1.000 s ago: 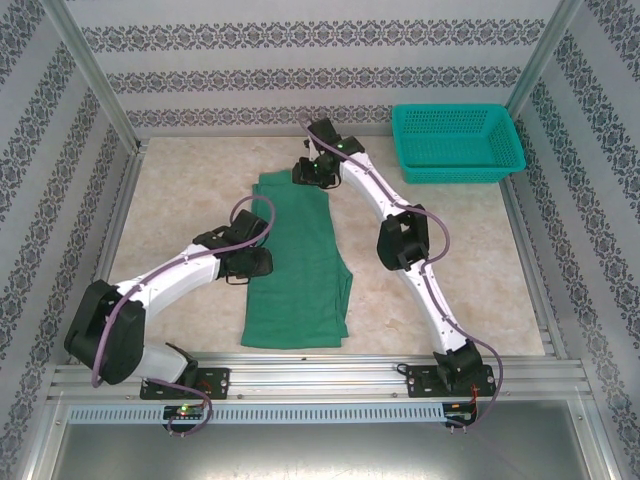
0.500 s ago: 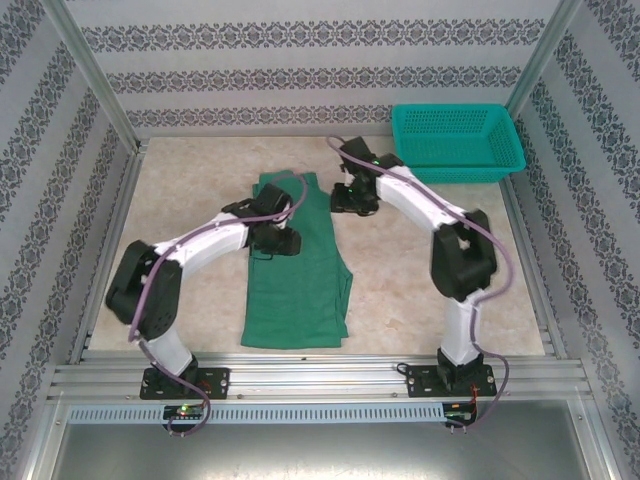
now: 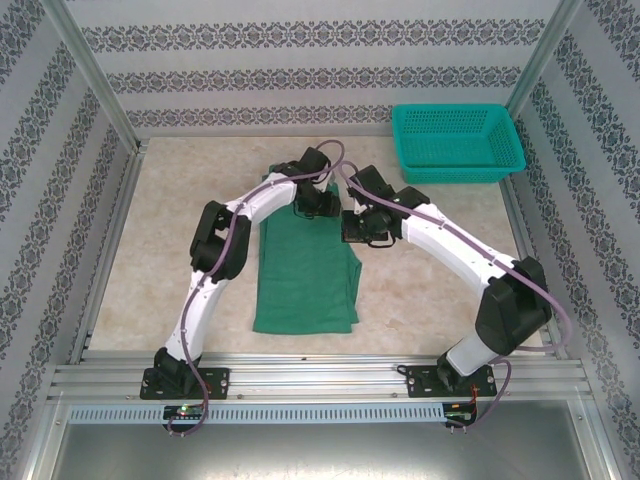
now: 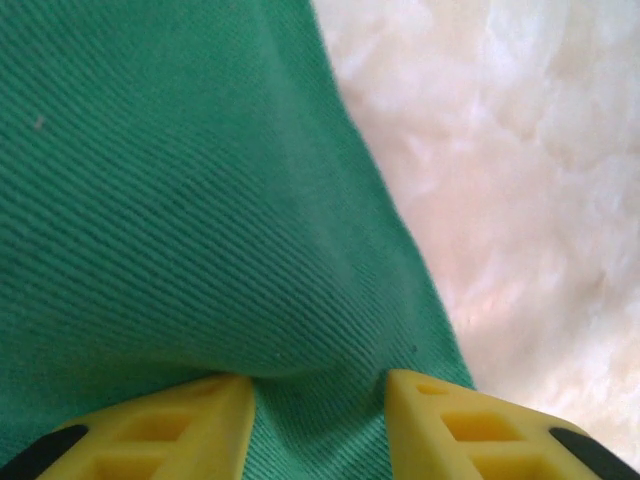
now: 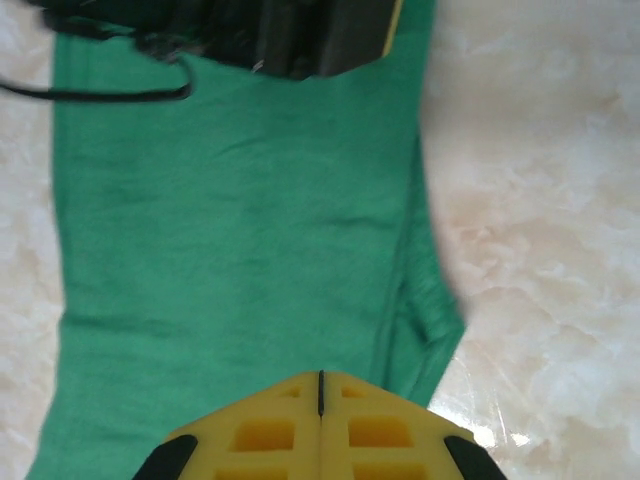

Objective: Roll up the long pants

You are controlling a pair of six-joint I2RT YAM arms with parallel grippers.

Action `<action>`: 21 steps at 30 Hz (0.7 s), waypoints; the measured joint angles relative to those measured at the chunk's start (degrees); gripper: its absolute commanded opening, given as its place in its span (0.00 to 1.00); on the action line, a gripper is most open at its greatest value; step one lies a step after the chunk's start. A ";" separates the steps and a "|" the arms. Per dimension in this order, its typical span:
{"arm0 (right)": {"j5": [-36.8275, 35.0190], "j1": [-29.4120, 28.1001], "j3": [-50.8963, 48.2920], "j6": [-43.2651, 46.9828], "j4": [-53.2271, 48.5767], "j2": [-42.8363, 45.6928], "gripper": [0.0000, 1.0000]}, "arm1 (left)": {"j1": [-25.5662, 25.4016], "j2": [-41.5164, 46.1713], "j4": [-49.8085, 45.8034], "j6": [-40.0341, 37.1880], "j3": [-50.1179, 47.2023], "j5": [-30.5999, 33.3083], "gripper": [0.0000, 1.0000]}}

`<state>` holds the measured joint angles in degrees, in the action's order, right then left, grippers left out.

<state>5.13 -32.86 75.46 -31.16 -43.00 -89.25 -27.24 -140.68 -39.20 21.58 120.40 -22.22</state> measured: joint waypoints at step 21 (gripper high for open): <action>1.33 5.03 -18.18 -3.61 8.13 9.44 0.98 | -8.66 67.87 6.88 -10.32 -58.03 13.99 1.00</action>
<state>6.46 -27.83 57.28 -34.76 -34.87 -79.81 -35.90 -72.82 -32.32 11.27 62.37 -8.23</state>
